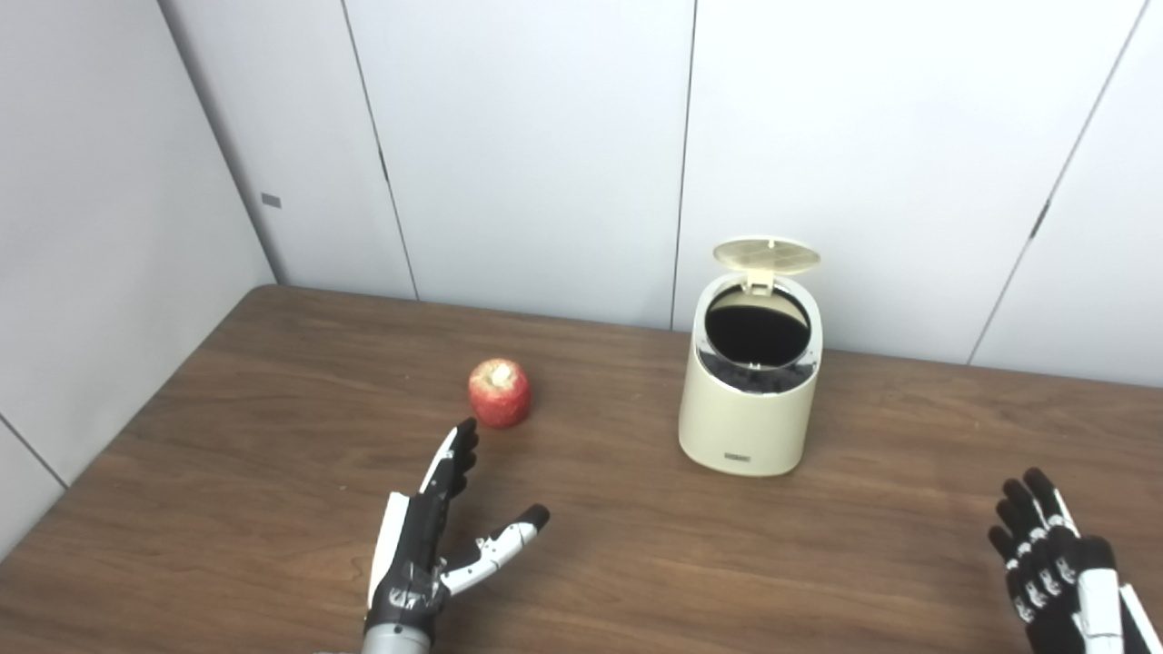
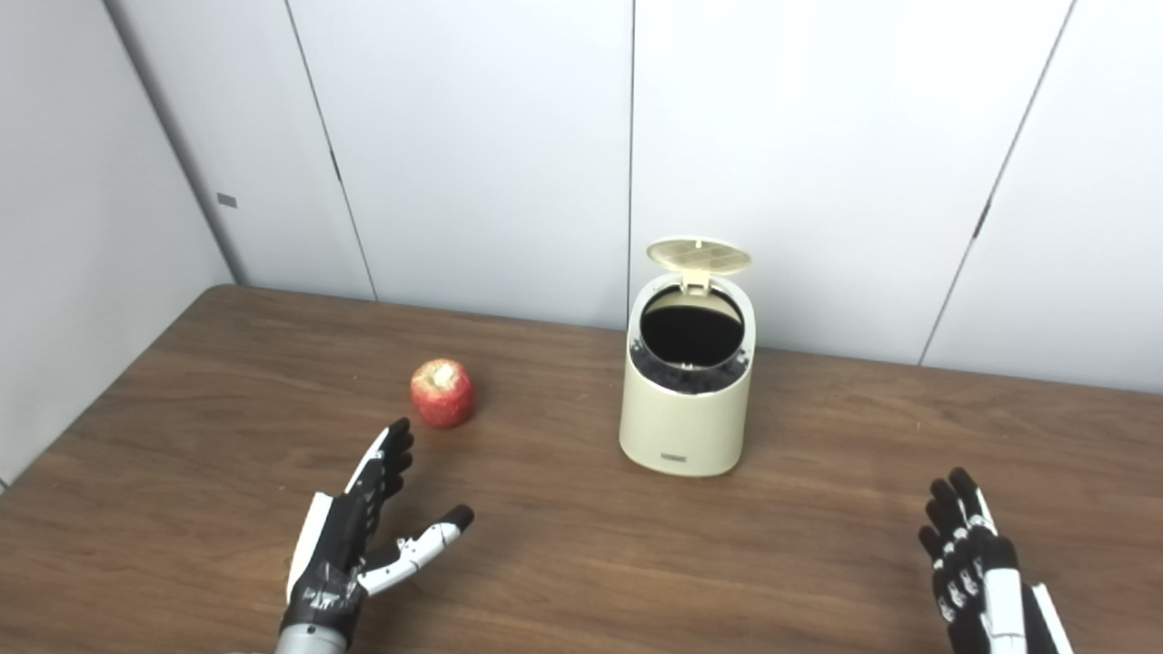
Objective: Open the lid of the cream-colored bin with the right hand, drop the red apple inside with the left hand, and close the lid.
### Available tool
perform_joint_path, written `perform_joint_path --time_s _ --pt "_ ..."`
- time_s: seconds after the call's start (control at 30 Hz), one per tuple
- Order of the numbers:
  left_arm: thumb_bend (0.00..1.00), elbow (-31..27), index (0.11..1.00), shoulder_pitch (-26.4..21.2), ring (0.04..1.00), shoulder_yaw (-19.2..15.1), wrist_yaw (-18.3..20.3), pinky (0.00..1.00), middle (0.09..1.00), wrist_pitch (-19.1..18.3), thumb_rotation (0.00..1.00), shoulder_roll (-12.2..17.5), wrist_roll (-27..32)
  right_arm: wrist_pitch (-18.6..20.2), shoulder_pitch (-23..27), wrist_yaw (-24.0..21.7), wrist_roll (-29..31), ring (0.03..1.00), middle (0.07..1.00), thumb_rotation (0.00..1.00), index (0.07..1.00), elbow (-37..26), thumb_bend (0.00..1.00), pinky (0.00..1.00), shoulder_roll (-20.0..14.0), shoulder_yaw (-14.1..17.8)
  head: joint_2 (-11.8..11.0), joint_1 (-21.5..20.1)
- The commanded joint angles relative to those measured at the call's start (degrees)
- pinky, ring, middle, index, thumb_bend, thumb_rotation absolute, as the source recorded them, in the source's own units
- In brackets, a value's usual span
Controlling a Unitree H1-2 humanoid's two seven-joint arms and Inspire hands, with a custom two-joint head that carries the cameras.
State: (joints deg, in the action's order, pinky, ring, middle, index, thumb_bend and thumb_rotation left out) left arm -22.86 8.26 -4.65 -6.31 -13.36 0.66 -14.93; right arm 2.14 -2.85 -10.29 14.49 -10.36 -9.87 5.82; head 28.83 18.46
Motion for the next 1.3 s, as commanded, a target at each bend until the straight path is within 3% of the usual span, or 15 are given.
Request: perform_joint_path --time_s 0.0,0.27,0.4,0.47,0.53,0.67,0.77,0.97,1.27 --pt "0.80 -2.99 0.950 -3.00 0.890 -0.84 -1.01 0.84 0.924 -1.01 0.21 1.06 -1.99 -1.67 1.37 -0.91 1.06 0.979 0.961 0.95 0.973 -1.80 0.68 0.97 -0.88 0.40 0.11 0.23" --pt "0.83 -1.30 0.935 -7.66 0.866 -2.36 -1.15 0.81 0.897 -2.33 0.19 6.77 -9.59 0.07 1.64 -0.37 0.64 0.940 0.935 0.91 0.950 -3.42 0.74 0.91 -1.29 0.22 0.16 0.29" --pt "0.86 1.35 0.919 -11.13 0.836 -2.15 -0.59 0.78 0.880 -5.28 0.20 10.00 -14.82 1.02 1.98 -0.15 0.66 0.932 0.924 0.90 0.940 -3.73 0.73 0.90 -1.09 0.04 -0.03 -0.16" --pt "0.88 2.51 0.915 -12.61 0.803 -1.94 -0.16 0.68 0.886 -7.03 0.18 11.07 -16.35 1.50 2.11 -0.08 0.51 0.940 0.925 0.90 0.945 -4.00 0.73 0.92 -0.98 -0.13 -0.04 -0.47" --pt "0.90 4.45 0.913 -14.81 0.780 -0.62 1.15 0.61 0.897 -9.47 0.19 13.22 -19.51 2.44 2.10 0.38 0.12 0.955 0.935 0.91 0.950 -4.90 0.73 0.95 -0.73 -0.34 -0.11 -0.76" --pt "0.94 7.77 0.911 -18.46 0.836 2.36 6.06 0.65 0.909 -13.08 0.19 17.04 -25.34 4.97 1.95 1.76 0.58 0.969 0.932 0.86 0.938 -6.95 0.71 1.00 0.26 -0.37 -0.08 -1.27" --pt "0.97 10.80 0.941 -21.16 0.876 3.36 11.12 0.68 0.935 -13.55 0.17 18.51 -27.30 5.95 1.78 2.23 0.23 0.977 0.931 0.85 0.951 -8.23 0.70 1.00 0.67 -0.59 0.03 -1.74" --pt "1.00 16.99 0.945 -25.77 0.865 4.23 15.13 0.66 0.928 -13.55 0.18 18.92 -30.08 8.06 1.59 3.29 -0.45 0.997 0.929 0.87 0.981 -10.14 0.71 1.00 1.35 -0.86 0.15 -2.10" --pt "0.98 22.62 0.914 -30.90 0.881 0.33 21.95 0.71 0.927 -13.55 0.19 15.35 -36.94 9.75 1.68 4.54 -1.70 0.997 0.924 0.90 0.998 -11.39 0.67 1.00 2.07 -1.31 0.11 -2.79"
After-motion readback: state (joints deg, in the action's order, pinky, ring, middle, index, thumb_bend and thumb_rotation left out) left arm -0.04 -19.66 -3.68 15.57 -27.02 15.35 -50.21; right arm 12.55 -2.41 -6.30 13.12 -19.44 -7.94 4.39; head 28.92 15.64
